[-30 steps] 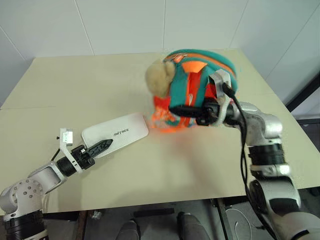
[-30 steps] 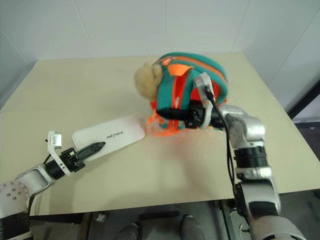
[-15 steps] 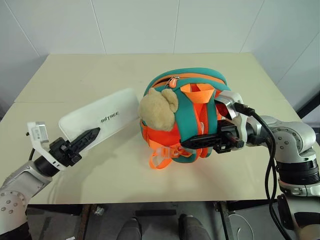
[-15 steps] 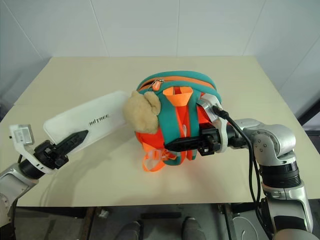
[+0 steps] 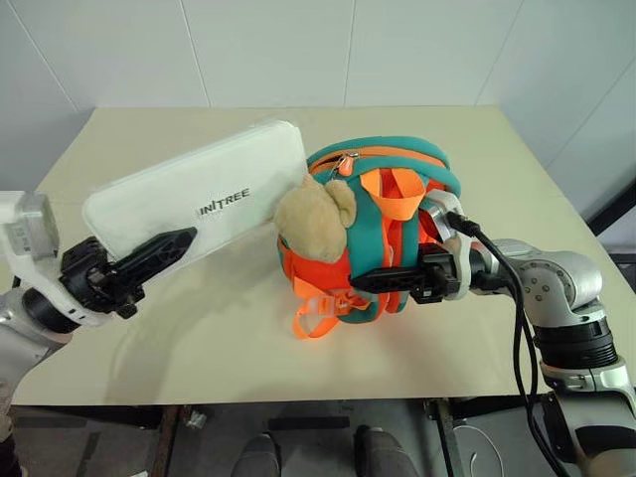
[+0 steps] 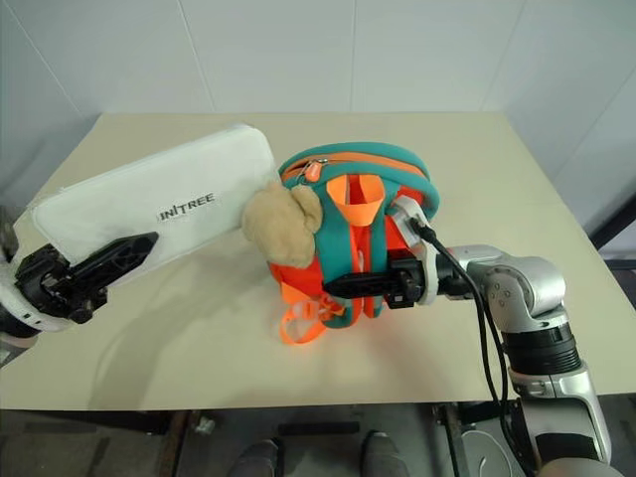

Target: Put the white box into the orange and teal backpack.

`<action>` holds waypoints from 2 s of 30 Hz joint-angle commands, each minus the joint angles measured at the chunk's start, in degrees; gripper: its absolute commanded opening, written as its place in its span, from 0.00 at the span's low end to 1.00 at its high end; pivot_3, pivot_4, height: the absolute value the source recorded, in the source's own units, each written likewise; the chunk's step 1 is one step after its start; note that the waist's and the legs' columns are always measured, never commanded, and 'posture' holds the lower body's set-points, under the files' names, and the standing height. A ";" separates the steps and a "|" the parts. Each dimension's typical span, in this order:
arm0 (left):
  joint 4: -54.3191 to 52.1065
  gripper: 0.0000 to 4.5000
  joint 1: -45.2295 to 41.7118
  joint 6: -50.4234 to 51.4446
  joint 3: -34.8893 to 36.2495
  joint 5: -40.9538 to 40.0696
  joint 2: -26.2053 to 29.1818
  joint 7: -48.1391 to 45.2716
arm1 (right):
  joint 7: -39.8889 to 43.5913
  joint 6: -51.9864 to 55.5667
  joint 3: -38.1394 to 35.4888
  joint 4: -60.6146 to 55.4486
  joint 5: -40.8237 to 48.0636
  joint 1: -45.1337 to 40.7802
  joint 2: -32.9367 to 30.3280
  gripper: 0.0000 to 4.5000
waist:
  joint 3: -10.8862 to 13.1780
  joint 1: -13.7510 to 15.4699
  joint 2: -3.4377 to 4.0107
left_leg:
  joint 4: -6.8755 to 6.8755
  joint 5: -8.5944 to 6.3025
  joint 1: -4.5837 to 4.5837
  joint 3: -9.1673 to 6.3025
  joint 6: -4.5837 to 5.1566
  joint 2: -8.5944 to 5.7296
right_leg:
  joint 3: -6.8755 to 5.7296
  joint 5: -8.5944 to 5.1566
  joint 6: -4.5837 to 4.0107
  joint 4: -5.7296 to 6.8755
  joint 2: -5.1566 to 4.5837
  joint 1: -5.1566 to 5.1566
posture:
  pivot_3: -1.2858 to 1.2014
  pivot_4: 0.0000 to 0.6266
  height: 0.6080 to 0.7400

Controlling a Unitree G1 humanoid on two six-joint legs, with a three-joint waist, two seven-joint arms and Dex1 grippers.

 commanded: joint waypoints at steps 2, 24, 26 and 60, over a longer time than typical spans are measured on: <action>4.72 0.31 -4.44 -7.38 -7.55 11.97 3.97 -6.39 | -0.39 -0.96 -0.62 -1.90 1.07 0.05 0.76 0.01 | 0.00 0.08 0.00 | 0.01 0.00 0.00 0.00 0.00 0.00 | -0.01 0.00 -0.01 -0.01 0.00 0.01 | 0.52 0.24 1.00; 26.23 0.31 -18.67 -26.02 -22.87 35.39 11.15 -29.28 | 0.15 0.31 -1.27 -5.16 3.97 3.04 -2.54 0.01 | 0.01 0.09 -0.01 | -0.03 -0.10 -0.02 0.02 0.10 0.01 | -0.01 0.05 0.04 0.04 0.01 -0.03 | 0.52 0.24 1.00; 28.52 0.31 -20.95 -27.93 -24.35 37.09 11.32 -31.21 | 0.19 0.20 -1.19 -5.11 3.98 2.97 -2.50 0.01 | 0.01 0.05 -0.01 | -0.02 -0.10 -0.02 0.01 0.10 0.01 | -0.03 0.06 0.05 0.05 0.01 -0.02 | 0.52 0.24 1.00; 41.26 1.00 -50.67 -20.55 -34.79 48.19 -0.77 -38.48 | -6.62 -1.98 -2.27 -7.00 3.58 5.50 -0.19 0.00 | 0.13 -0.21 0.06 | 0.17 -0.22 -0.10 -0.03 0.31 -0.03 | 0.05 0.20 1.28 0.60 0.04 -0.12 | 0.52 0.24 1.00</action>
